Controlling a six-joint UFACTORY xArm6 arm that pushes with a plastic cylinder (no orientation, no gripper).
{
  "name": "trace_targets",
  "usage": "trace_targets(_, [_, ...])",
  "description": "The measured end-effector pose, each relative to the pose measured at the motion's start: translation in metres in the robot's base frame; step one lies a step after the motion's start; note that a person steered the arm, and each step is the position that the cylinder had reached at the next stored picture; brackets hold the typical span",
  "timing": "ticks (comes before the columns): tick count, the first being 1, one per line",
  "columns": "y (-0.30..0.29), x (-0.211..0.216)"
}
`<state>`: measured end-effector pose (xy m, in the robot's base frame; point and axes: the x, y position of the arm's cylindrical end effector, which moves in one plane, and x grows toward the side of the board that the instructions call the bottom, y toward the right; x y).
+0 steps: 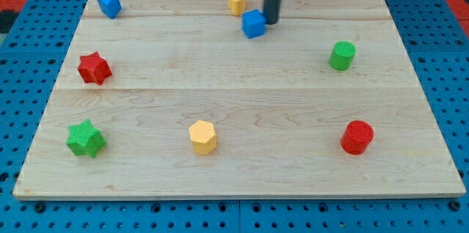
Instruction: Move the blue cube towards the blue triangle
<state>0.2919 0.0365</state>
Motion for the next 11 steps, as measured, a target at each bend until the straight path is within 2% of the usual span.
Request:
trace_targets(2, [-0.116,0.032])
trace_targets(3, [-0.161,0.079])
trace_targets(4, [-0.191,0.108])
trace_targets(5, [-0.204,0.075])
trace_targets(6, [-0.198,0.066])
trace_targets(8, [-0.139,0.065])
trace_targets(9, [-0.144,0.038])
trace_targets(10, [-0.197,0.007])
trace_targets(11, [-0.225,-0.003])
